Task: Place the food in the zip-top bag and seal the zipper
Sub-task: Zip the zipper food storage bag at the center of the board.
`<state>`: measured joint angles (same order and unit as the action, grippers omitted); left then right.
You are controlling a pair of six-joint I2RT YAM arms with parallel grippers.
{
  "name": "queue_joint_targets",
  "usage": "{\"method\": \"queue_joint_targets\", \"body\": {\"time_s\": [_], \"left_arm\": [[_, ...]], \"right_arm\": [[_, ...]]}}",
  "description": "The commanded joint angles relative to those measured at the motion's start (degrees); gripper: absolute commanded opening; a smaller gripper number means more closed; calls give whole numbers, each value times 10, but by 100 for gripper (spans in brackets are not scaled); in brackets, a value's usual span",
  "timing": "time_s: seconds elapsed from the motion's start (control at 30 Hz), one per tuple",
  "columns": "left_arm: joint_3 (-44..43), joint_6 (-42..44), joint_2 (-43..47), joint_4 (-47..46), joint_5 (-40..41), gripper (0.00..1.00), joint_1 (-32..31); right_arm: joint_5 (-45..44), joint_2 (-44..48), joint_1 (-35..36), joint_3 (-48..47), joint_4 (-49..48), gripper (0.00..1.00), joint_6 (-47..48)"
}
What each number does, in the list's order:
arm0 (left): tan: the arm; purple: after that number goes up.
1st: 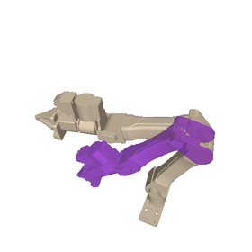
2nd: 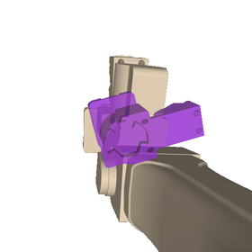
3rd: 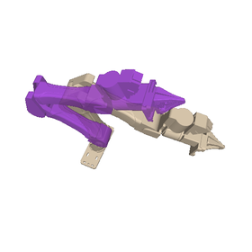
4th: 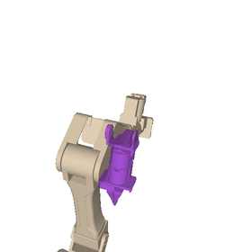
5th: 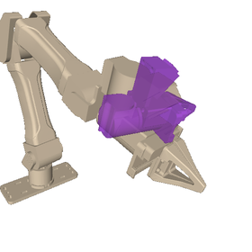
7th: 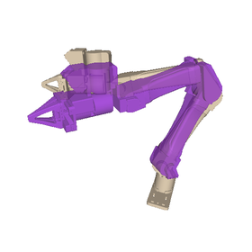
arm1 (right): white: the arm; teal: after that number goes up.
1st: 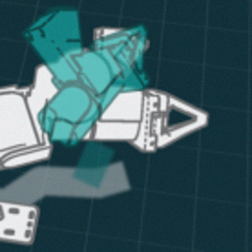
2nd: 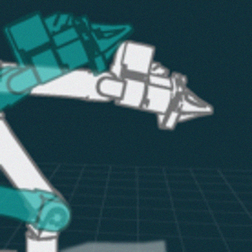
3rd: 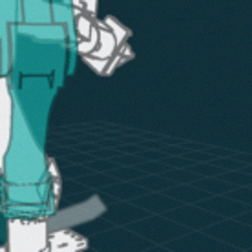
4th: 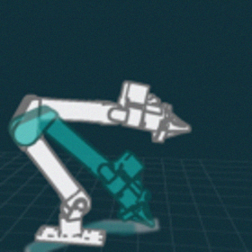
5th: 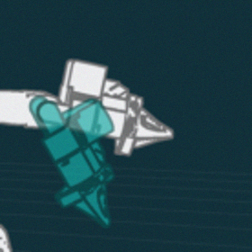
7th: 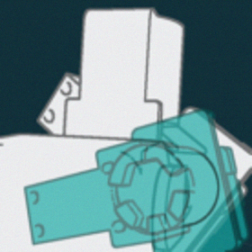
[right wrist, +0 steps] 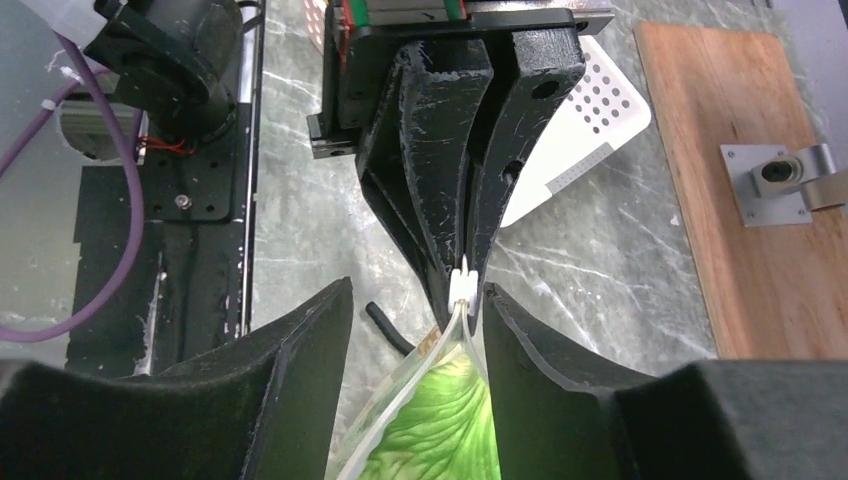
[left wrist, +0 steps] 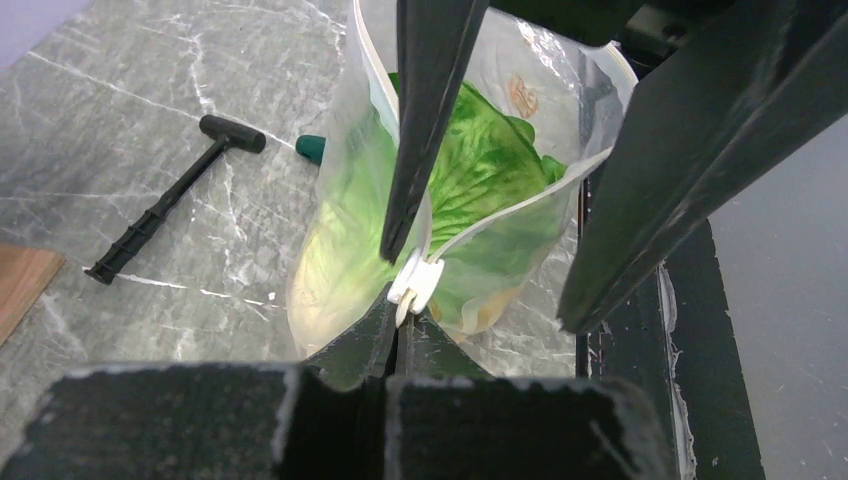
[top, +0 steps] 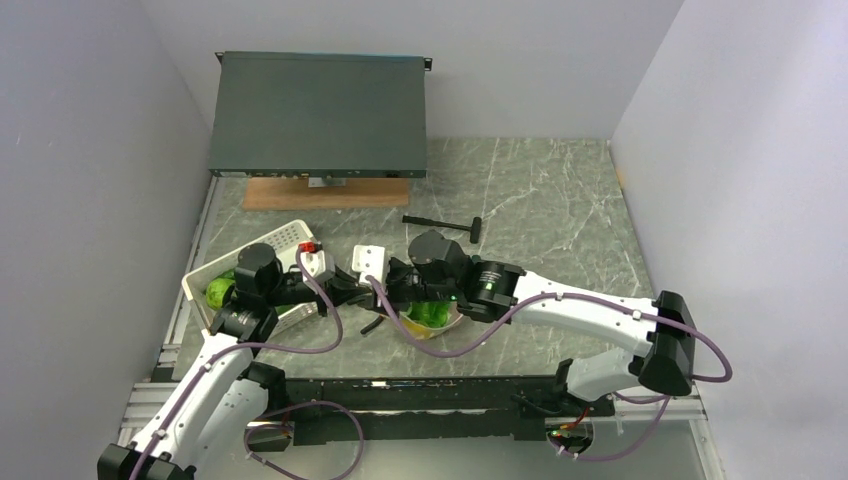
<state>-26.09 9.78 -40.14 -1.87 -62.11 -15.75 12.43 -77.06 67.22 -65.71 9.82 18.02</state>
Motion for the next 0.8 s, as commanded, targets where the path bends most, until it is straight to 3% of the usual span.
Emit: {"method": "queue_joint_targets", "body": {"time_s": [0.0, 0.17, 0.37, 0.63, 0.77], "left_arm": [[-7, -1, 11, -20, -20, 0, 3], [-7, -2, 12, -22, -24, 0, 3], [-7, -1, 14, -21, -26, 0, 3], [-7, 0, 13, -19, -25, 0, 3], [-12, 9, 15, -5, 3, 0, 3]], "right_arm": [[3, -17, -4, -5, -48, 49, 28], [-11, -24, -4, -9, -50, 45, 23], [-12, -20, -4, -16, -43, 32, 21], [-25, -37, -4, -43, 0, 1, 28], [-36, -29, -4, -39, 6, 0, 24]]}}
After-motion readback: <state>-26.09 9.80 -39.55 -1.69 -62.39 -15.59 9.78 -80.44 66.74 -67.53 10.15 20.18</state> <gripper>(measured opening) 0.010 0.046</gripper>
